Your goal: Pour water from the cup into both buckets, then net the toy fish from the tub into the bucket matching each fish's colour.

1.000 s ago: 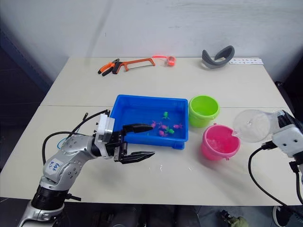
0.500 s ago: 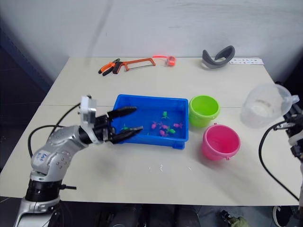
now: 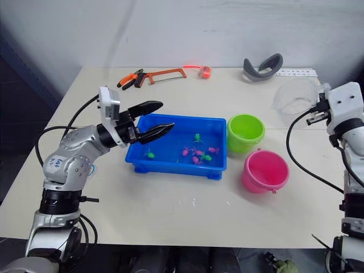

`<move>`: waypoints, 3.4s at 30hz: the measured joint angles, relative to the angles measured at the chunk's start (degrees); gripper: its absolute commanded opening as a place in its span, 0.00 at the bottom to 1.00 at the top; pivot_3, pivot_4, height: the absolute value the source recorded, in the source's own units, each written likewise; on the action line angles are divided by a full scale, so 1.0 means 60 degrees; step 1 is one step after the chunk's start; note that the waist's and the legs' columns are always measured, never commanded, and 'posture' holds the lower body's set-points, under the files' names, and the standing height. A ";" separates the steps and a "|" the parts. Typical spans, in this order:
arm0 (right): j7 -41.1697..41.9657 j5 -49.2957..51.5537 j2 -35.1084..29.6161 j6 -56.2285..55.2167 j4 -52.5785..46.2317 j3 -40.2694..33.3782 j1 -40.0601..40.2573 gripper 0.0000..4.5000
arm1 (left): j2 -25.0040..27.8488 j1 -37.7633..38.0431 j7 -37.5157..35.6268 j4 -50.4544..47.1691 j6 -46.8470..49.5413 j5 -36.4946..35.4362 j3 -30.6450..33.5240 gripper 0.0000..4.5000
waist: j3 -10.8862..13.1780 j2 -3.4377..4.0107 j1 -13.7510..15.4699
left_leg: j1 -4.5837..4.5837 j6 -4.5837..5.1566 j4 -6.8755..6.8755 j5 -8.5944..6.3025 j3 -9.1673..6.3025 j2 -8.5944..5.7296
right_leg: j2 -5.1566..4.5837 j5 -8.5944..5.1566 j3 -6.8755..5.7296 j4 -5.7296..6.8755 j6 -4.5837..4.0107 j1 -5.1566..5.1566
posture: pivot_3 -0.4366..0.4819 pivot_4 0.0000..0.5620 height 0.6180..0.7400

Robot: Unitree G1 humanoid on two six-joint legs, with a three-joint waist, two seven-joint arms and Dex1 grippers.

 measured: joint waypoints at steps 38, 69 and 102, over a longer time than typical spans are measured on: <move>-0.4030 -0.6530 -0.0829 -0.5859 0.3053 0.3567 -0.2183 0.02 | -0.0336 0.0190 -0.0206 -0.0140 -0.0558 0.0571 -0.0303 1.00 | 0.0021 -0.0017 -0.0093 | -0.0002 -0.0016 0.0003 0.0009 -0.0007 0.0003 | 0.0000 0.0000 0.0001 0.0003 0.0000 0.0000 | 0.48 0.27 1.00; -0.3008 -0.3236 0.0067 -0.5931 0.4529 0.2540 -0.2099 0.02 | -0.0329 0.0365 -0.0315 -0.0140 -0.0561 0.0558 -0.0291 1.00 | 0.0031 -0.0032 -0.0215 | -0.0006 -0.0021 0.0002 0.0016 -0.0019 0.0009 | 0.0005 0.0001 -0.0013 0.0004 0.0000 0.0004 | 0.48 0.27 1.00; -0.0051 0.3213 0.1916 0.0155 0.3425 -0.2815 0.2127 0.24 | 0.0928 0.1526 -0.3225 -0.2363 0.0318 -0.1171 -0.0717 1.00 | 0.0031 -0.0023 -0.0202 | 0.0019 -0.0018 0.0006 0.0021 -0.0012 0.0006 | 0.0000 0.0001 0.0012 0.0037 -0.0004 0.0008 | 0.48 0.27 1.00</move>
